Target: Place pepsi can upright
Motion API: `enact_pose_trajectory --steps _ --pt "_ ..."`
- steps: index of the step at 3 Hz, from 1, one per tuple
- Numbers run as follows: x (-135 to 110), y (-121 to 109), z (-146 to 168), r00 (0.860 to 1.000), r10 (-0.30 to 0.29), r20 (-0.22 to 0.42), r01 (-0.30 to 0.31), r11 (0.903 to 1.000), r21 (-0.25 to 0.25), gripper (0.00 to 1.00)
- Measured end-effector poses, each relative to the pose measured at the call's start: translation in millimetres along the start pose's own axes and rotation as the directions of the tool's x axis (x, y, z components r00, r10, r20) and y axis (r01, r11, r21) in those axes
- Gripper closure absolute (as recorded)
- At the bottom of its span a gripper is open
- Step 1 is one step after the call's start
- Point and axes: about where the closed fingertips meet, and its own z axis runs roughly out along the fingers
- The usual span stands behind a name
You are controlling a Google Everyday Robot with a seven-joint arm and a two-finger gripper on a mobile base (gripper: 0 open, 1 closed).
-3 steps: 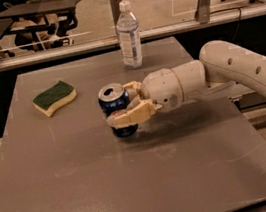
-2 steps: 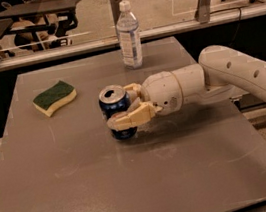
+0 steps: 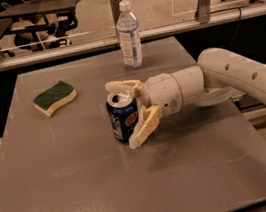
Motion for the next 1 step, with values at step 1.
enact_pose_trajectory --steps 1 --pt "0.0 0.0 0.1 1.0 0.0 0.0 0.0 1.0 0.0 0.0"
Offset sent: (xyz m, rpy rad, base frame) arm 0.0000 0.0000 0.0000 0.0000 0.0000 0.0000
